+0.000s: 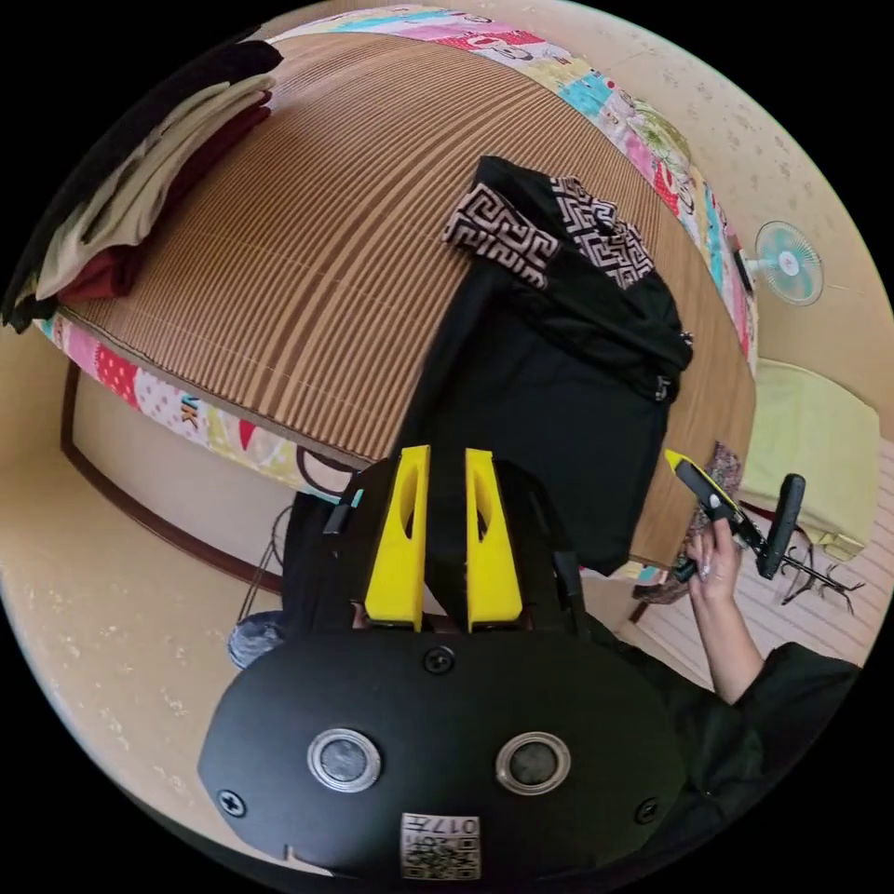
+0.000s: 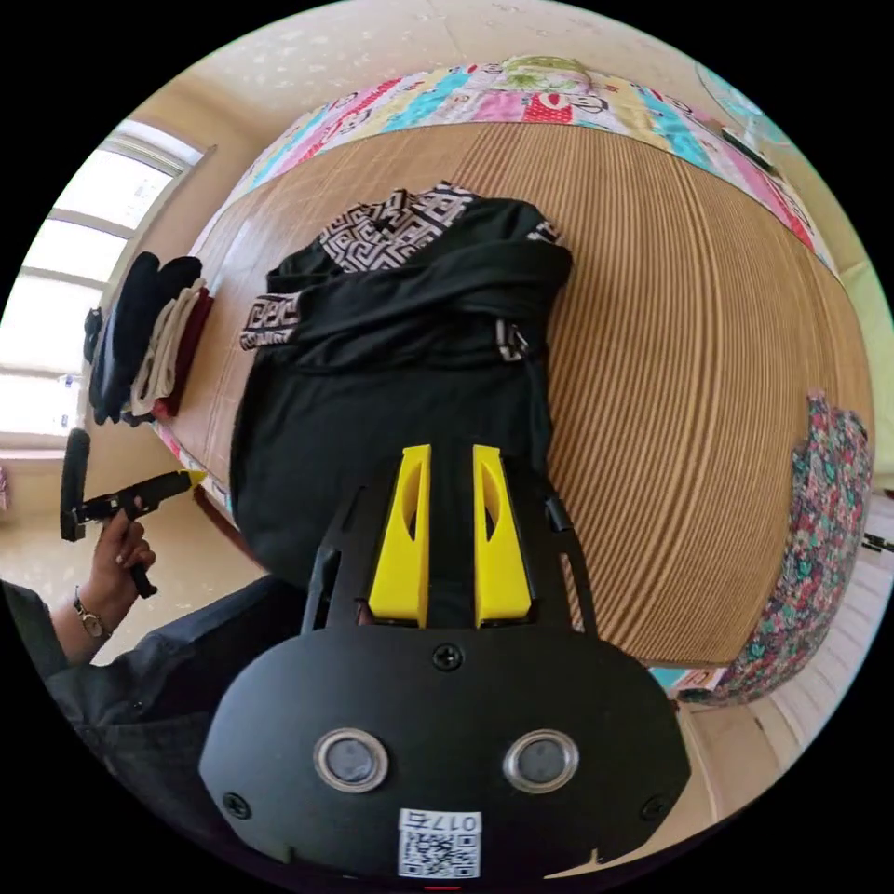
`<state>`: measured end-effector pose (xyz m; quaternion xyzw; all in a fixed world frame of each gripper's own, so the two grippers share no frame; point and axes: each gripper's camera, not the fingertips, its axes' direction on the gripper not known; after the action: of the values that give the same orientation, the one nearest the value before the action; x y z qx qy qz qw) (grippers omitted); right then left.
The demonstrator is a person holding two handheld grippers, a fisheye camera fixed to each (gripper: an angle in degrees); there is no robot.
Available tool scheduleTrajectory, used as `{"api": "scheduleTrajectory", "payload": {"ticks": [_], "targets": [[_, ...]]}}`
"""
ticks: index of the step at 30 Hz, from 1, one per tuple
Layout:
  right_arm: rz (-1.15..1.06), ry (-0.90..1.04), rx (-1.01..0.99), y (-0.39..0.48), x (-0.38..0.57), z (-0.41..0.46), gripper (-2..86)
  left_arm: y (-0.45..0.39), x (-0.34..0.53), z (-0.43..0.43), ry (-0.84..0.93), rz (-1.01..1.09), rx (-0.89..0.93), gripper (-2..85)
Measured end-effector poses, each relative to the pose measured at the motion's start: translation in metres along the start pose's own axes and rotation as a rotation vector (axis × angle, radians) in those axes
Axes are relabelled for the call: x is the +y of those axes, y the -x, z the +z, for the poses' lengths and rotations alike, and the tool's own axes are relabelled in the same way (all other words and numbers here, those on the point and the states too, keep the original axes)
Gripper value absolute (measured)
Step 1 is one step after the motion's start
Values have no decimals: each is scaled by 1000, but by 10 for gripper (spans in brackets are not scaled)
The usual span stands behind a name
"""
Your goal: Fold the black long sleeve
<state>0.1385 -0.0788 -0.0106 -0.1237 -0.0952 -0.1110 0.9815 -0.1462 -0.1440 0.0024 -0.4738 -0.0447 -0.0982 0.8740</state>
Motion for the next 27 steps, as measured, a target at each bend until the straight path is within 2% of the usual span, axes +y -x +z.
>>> {"api": "scheduleTrajectory", "payload": {"ticks": [3, 4, 5, 7, 8, 10, 16, 22, 27], "targets": [[-7, 127, -32, -26, 19, 17, 90, -7, -11, 11, 30, 120, 27, 105], [1, 215, -74, -31, 23, 29, 85, -11, -15, 22, 99, 165, 45, 107], [7, 246, -92, -33, 24, 35, 83, -17, -20, 38, 200, 200, 42, 105], [8, 251, -148, -27, 23, 42, 39, -26, -27, 51, 278, 238, -30, 66], [17, 238, -154, -24, 21, 42, 33, -31, -33, 48, 270, 269, -64, 37], [101, 189, -189, -18, -2, 42, 19, -31, -50, 41, 250, 241, -24, 14], [263, 62, -288, -19, -88, 38, 13, -20, -136, -1, 90, 94, 30, 4], [261, -99, -307, -27, -134, -8, 29, -21, -192, -70, -111, 157, 156, 68], [233, -83, -268, -51, -102, -19, 76, -3, -172, -74, -41, 208, 153, 104]]}}
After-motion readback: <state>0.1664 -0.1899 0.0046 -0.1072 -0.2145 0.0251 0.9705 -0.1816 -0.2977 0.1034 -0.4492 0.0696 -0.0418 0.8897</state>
